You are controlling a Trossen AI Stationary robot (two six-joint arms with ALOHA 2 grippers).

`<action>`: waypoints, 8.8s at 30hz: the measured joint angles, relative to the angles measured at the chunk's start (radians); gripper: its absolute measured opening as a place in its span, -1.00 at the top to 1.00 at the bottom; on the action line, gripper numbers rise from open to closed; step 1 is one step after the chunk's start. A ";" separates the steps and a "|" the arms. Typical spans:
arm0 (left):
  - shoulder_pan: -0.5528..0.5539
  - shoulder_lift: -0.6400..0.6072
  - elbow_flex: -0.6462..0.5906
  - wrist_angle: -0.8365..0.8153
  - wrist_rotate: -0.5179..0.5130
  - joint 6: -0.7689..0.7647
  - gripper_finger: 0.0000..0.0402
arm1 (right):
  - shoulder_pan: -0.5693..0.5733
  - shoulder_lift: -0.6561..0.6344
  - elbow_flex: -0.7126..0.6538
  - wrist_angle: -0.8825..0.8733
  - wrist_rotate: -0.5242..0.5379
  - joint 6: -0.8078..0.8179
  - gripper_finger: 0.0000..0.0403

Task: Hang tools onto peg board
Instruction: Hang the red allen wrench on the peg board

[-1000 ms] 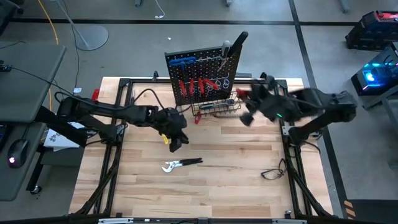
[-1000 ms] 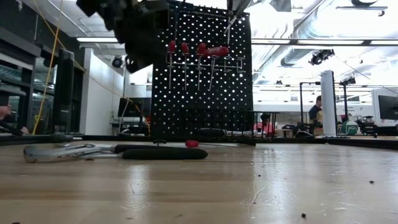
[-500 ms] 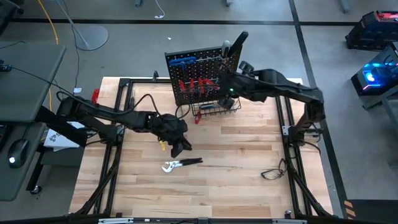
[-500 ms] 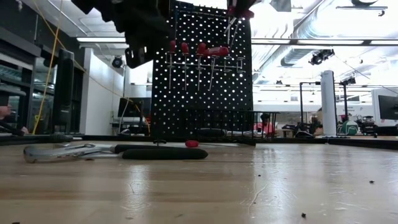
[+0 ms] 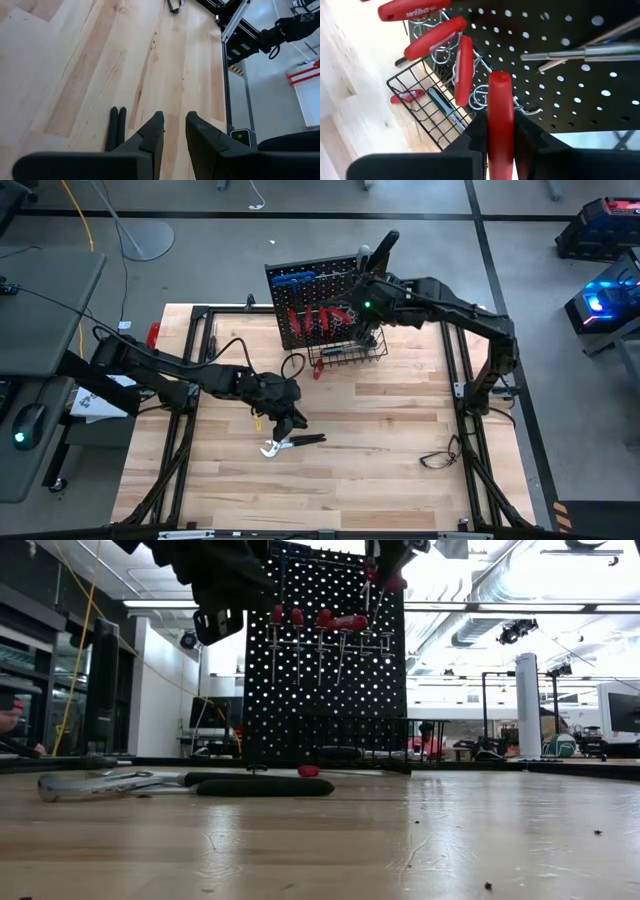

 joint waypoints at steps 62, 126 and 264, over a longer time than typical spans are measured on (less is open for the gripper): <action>0.001 0.000 0.001 0.010 -0.058 -0.010 0.66 | 0.048 -0.434 -0.874 0.692 0.124 -0.214 -0.07; 0.000 0.000 0.000 0.006 -0.114 -0.013 0.66 | -0.034 -0.376 -0.667 0.382 -0.125 -0.127 0.84; -0.033 0.011 0.097 0.164 -0.290 0.141 1.00 | -0.051 -0.094 -0.165 0.050 -0.052 0.186 0.47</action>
